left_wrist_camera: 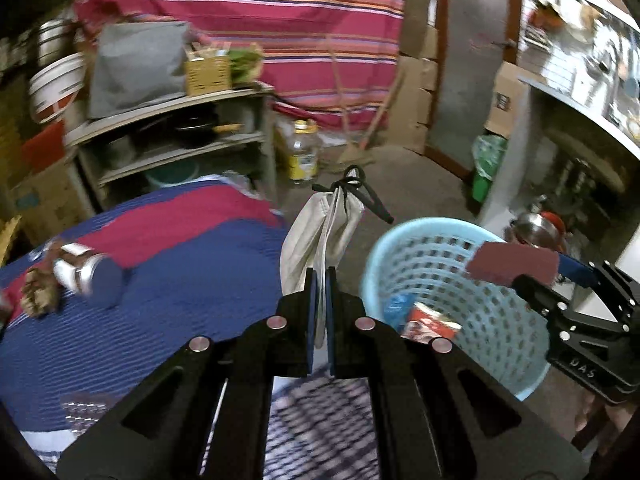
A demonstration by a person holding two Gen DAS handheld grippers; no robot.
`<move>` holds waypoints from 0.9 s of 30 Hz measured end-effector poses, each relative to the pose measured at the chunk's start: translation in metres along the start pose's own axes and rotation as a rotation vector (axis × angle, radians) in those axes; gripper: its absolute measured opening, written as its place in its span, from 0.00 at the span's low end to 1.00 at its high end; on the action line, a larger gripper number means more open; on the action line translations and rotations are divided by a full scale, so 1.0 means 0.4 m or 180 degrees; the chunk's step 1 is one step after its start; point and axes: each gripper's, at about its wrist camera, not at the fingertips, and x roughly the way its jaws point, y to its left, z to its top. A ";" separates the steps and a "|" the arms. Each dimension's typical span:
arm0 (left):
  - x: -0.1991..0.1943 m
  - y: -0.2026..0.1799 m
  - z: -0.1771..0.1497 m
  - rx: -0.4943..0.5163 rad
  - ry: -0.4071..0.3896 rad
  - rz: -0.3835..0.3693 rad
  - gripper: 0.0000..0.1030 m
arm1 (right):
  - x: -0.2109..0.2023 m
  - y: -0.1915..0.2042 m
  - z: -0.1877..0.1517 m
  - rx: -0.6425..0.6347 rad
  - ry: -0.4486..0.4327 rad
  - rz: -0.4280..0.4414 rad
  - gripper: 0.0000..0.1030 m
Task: Collect trash
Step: 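Carry the mask and brown pad over the blue basket and release both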
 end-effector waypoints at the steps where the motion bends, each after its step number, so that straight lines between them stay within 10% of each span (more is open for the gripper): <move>1: 0.012 -0.030 -0.003 0.0070 0.0015 -0.0040 0.03 | 0.001 -0.009 -0.004 0.0015 0.0007 -0.0012 0.58; 18: 0.073 -0.211 -0.046 0.0408 0.0107 -0.0393 0.07 | 0.015 -0.146 -0.062 0.0306 0.0091 -0.0137 0.58; 22: 0.068 -0.185 -0.042 0.0261 0.0083 -0.0387 0.39 | 0.010 -0.142 -0.059 0.0288 0.0086 -0.0148 0.58; 27: 0.046 -0.160 -0.034 0.0231 -0.0032 -0.0195 0.57 | 0.013 -0.132 -0.060 0.0255 0.0116 -0.0148 0.58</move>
